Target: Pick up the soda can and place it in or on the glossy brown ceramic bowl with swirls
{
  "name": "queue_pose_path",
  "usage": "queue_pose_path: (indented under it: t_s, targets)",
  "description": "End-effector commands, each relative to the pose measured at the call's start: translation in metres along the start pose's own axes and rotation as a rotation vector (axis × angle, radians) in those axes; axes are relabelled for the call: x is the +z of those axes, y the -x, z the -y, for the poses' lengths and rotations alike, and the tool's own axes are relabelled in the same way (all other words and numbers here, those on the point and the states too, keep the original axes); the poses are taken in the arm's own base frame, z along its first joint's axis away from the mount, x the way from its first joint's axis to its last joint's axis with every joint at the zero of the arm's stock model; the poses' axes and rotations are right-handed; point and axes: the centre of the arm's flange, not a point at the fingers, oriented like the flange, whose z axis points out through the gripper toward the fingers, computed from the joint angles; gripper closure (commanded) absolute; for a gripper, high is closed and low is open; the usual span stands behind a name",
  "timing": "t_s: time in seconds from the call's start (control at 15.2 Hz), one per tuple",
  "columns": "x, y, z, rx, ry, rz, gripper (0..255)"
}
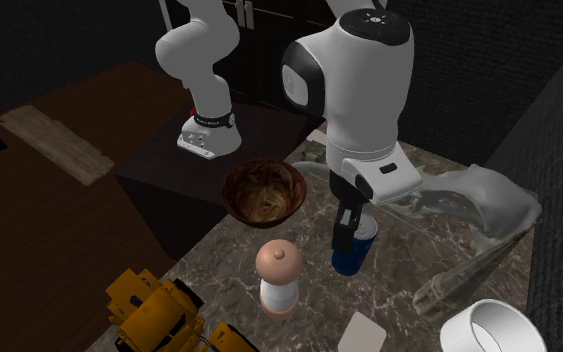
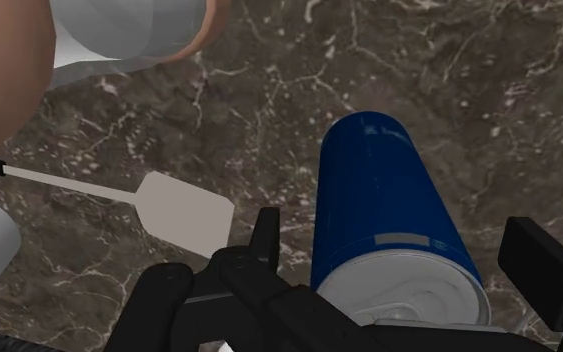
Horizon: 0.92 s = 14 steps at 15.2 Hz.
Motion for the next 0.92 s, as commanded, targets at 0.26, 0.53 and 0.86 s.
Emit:
queue_pose_path:
  t_s: [0.26, 0.53, 0.86]
  targets:
    - [0.0004, 0.0000, 0.0000, 0.000, 0.000, 0.000, 255]
    - [0.0002, 0.0000, -0.0001, 0.000, 0.000, 0.000, 255]
    - [-0.0048, -0.0006, -0.0002, 0.000, 0.000, 0.000, 255]
